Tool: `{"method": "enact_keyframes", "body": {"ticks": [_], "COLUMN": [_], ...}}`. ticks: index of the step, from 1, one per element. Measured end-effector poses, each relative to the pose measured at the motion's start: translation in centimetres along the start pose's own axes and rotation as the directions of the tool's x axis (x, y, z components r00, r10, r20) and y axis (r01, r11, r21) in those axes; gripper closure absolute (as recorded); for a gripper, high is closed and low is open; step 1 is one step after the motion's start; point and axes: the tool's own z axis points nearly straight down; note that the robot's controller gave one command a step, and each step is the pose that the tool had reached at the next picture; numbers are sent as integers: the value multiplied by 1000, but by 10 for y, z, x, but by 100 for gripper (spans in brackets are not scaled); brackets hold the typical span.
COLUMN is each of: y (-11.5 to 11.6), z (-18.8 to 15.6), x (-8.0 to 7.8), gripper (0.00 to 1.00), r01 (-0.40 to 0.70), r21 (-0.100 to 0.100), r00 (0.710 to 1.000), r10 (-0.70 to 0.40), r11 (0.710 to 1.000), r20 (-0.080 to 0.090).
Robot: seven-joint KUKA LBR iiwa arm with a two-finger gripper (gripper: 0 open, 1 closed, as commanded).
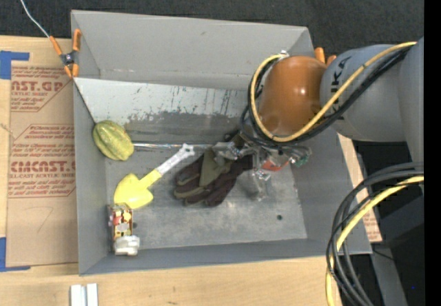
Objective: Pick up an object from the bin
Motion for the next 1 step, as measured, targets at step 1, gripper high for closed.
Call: {"method": "enact_keyframes", "body": {"ticks": [1], "y": [-7], "z": [-2], "x": [9], "gripper": [100], "r01": [-168], "r21": [-3], "r00": [986], "r10": [168], "r11": [986], "r20": [2]}}
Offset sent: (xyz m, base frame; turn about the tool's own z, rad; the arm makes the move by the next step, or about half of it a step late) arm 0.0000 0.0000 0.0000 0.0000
